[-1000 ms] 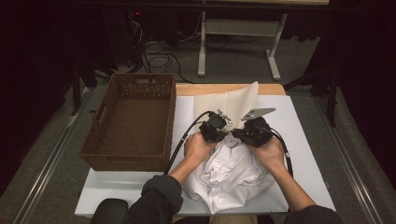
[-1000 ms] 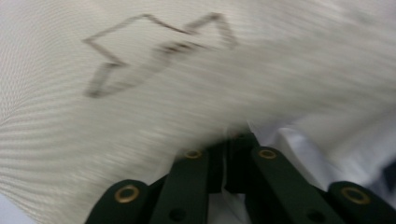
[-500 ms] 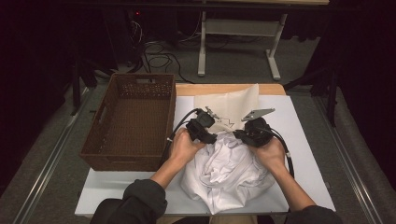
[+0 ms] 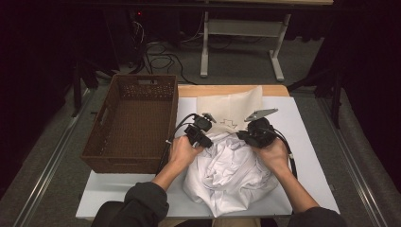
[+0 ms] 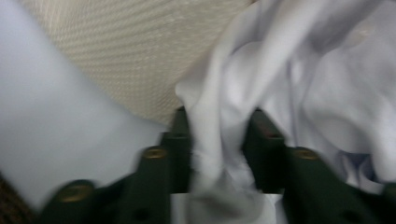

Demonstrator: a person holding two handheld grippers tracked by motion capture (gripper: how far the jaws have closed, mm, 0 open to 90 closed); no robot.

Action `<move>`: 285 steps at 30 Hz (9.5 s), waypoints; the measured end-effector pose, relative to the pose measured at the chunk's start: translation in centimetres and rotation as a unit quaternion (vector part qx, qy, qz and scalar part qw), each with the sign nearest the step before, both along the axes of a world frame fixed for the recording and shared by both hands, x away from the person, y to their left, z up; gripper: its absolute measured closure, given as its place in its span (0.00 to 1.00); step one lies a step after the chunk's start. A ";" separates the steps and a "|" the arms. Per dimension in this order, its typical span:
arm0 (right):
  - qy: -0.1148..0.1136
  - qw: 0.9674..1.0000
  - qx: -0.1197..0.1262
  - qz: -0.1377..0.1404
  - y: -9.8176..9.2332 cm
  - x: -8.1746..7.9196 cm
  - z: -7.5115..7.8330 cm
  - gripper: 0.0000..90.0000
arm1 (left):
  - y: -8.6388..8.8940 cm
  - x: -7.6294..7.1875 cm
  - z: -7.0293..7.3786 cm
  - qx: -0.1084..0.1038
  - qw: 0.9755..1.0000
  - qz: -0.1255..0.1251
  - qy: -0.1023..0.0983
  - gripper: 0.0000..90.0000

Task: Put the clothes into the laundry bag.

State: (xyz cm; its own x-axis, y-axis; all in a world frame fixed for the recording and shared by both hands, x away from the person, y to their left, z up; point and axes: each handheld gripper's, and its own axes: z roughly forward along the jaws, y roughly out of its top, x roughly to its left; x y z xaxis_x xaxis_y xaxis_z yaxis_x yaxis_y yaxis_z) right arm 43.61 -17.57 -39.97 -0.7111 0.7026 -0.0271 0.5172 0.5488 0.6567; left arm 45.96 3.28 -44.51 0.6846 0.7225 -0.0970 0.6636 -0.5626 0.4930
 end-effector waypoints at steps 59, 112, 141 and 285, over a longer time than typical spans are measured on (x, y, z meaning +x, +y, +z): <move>-0.001 1.000 0.018 -0.005 0.1 0.5 -0.6 0.99 | 0.0 -3.1 0.1 -0.129 0.987 -0.089 -0.037 0.99; -0.017 1.000 0.007 0.000 -0.3 -0.4 0.3 0.99 | -0.1 1.6 -2.0 -0.130 0.991 0.018 -0.020 0.69; -0.007 1.000 -0.006 0.025 0.1 -1.9 -0.4 0.99 | -3.0 0.8 -1.3 -0.088 0.992 0.003 -0.094 0.95; 0.009 1.000 -0.009 -0.011 -3.0 -1.1 -3.3 0.98 | -1.7 1.5 -5.2 0.009 0.993 0.120 0.001 0.25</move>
State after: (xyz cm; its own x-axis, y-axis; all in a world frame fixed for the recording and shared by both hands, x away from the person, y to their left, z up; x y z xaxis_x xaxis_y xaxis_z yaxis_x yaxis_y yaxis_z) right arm 42.47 -20.56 -43.22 -0.6953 0.7181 -0.0279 0.5414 0.5489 0.6369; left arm 47.41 1.57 -49.72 0.4931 0.8659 -0.0838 0.7805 -0.3978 0.4824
